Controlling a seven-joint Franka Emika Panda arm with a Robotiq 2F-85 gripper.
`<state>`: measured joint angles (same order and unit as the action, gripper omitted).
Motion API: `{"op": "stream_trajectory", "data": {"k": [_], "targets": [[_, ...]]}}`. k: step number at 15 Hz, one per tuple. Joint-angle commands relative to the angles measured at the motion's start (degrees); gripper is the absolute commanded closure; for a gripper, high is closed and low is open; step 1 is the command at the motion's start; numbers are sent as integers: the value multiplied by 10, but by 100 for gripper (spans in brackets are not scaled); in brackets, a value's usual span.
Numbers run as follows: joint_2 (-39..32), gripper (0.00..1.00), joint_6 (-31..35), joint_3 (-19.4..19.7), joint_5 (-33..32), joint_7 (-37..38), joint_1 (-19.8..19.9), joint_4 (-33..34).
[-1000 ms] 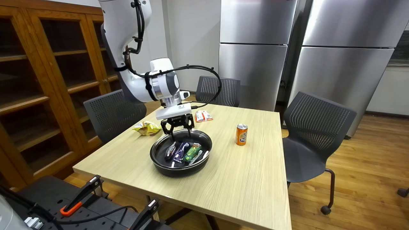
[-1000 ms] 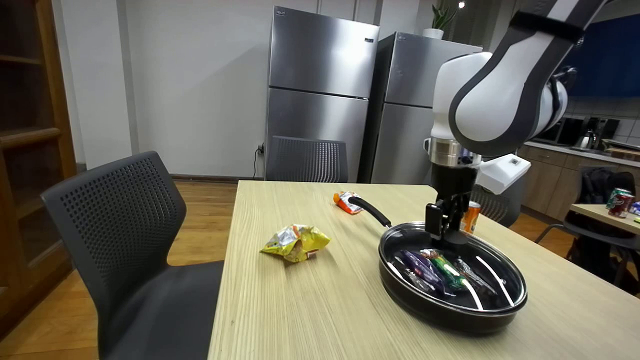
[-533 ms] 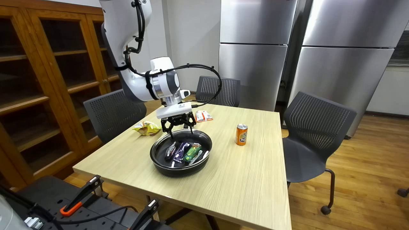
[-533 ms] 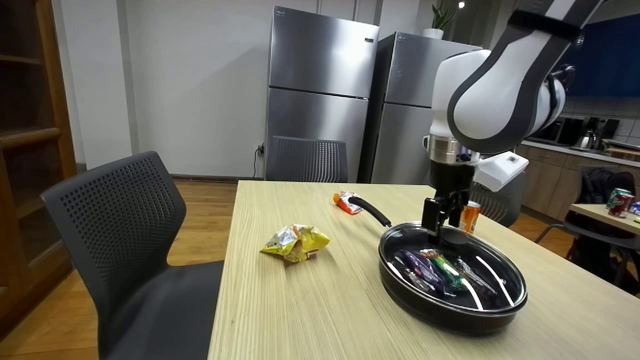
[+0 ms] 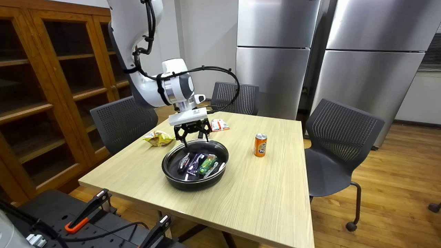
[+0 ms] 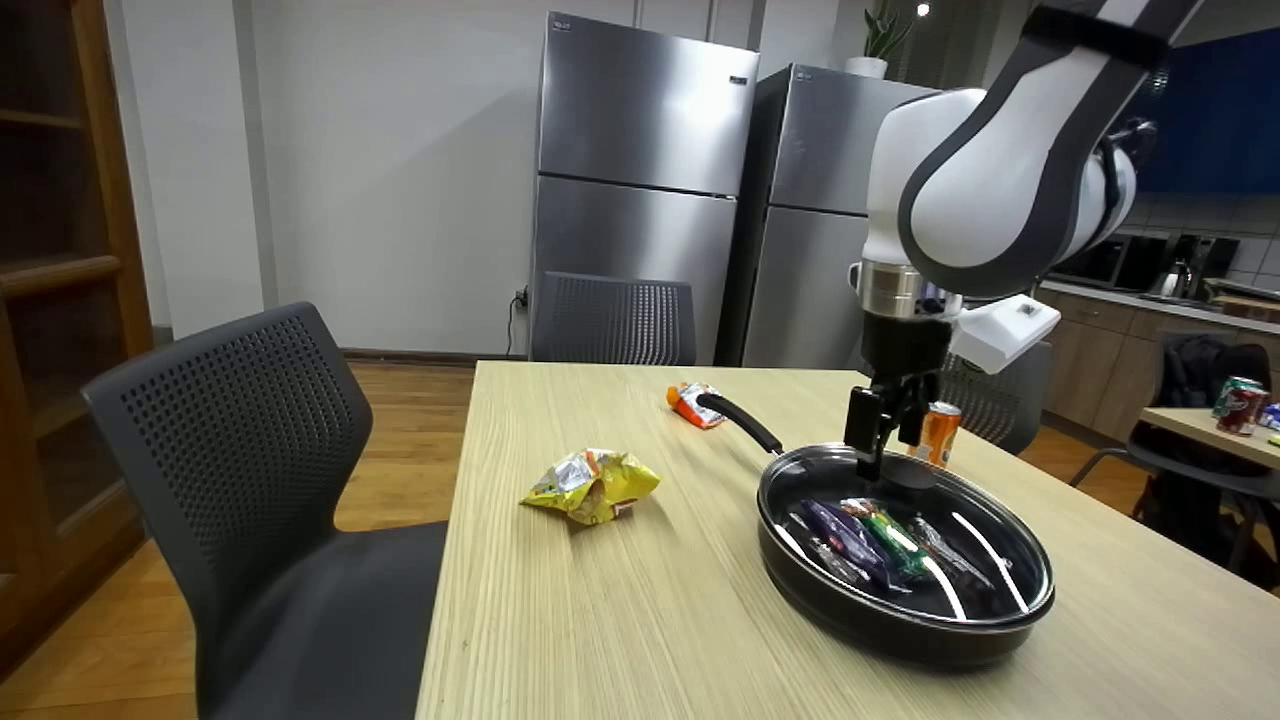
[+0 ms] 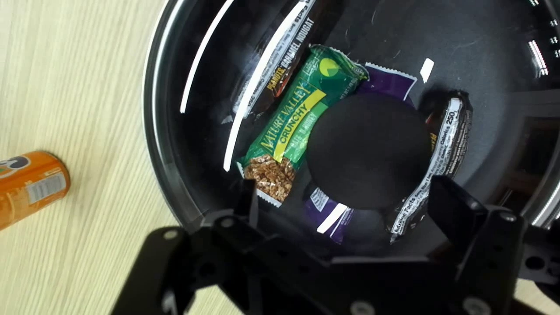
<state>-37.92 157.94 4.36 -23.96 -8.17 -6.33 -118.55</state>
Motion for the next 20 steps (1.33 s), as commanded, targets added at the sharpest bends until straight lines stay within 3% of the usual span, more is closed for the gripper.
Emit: {"op": "stream_trajectory", "data": {"k": [1,12,20], "targets": [[59,0,3,-8,8,-21,16,-50],[195,0,87,16,-5,5,16,-206],[279,0,137,60,-41,31,-6,-310]]}}
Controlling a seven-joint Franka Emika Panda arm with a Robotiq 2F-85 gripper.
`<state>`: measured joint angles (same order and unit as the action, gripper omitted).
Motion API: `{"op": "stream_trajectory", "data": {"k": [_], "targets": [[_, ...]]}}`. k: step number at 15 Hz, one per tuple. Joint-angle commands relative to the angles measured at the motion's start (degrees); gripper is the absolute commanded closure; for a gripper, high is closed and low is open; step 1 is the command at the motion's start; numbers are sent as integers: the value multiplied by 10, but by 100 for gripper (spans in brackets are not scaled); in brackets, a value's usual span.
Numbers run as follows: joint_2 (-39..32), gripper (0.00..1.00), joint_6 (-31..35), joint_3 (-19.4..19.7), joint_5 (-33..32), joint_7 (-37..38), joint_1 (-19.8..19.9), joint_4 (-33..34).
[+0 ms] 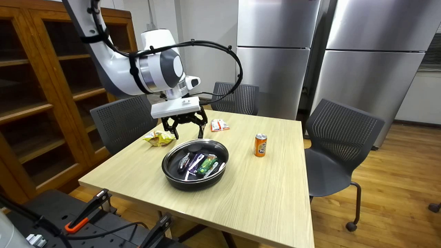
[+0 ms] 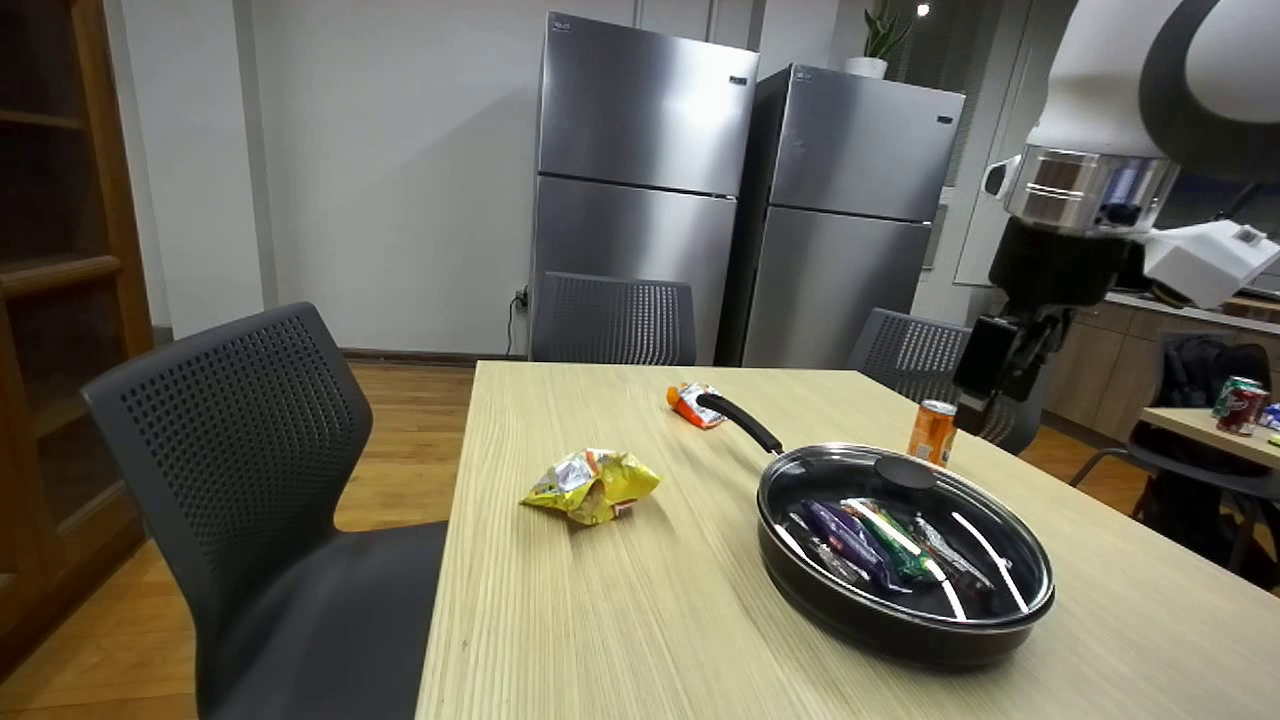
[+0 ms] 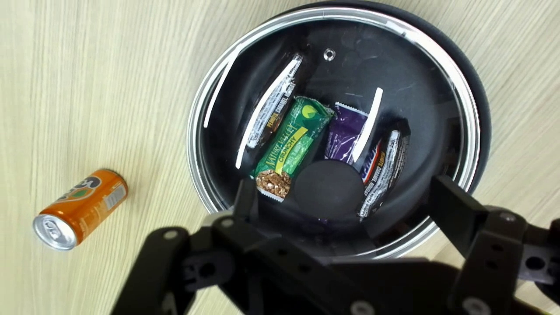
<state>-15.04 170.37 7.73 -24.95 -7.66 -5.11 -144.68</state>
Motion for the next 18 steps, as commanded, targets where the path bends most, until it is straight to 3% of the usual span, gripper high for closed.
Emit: {"op": "stream_trajectory", "data": {"k": [1,2,18], "targets": [[58,0,14,35,-40,32,-23,-58],[18,0,7,15,-14,7,-8,-22],[15,0,7,19,-16,9,-10,-24]]}}
